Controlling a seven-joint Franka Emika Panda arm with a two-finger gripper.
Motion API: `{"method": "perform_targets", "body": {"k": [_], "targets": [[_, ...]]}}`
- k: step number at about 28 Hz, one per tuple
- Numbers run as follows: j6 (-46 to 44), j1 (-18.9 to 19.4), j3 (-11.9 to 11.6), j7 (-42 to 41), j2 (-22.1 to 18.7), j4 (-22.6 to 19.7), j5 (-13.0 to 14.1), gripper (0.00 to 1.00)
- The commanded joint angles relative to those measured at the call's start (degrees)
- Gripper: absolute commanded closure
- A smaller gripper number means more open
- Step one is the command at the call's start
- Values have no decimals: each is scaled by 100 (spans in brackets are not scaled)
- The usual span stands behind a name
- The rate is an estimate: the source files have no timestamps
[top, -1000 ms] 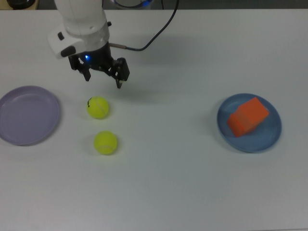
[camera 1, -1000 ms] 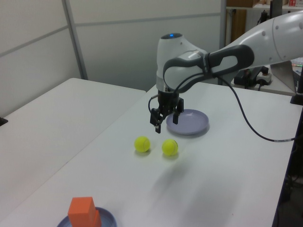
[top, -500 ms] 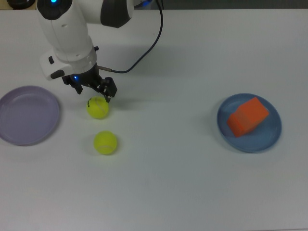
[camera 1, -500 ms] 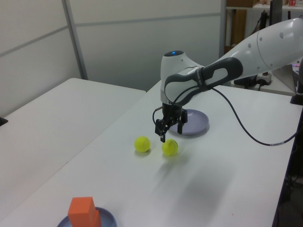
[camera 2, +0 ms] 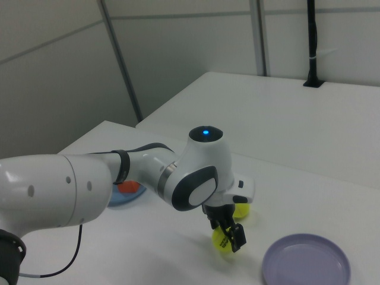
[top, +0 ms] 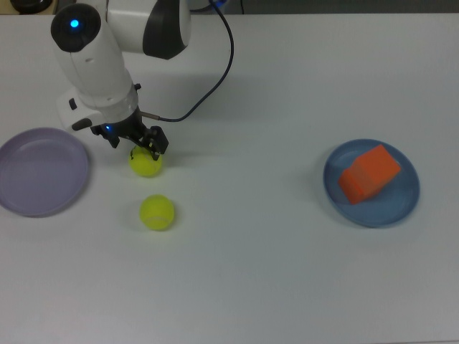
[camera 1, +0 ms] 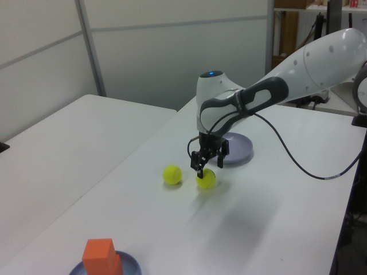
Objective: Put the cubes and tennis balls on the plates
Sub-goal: 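Carry the tennis ball to the lavender plate and release it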
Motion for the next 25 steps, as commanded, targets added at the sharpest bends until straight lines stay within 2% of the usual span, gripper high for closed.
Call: {"method": "perform_targets", "body": {"k": [1,4,9,10,13,14,19,21,25], "targets": [[250,131,-81,-131,18,-91,74,0],[329,131,-81,-131,53,-100,74,1],[549,140,-81,-122,228,-108,74,49],[575,149,-81,-96,255,-108,83,68],[602,149,-81,-78,264,-152,100,97],[619,149,-81,-78,255,-152,109,100],[550,88,-107,-113,106,-109,109,100],[471,78,-265,-131,-131,-109,135,100],[93,70,-617,-289,-246,84,258,100]]}}
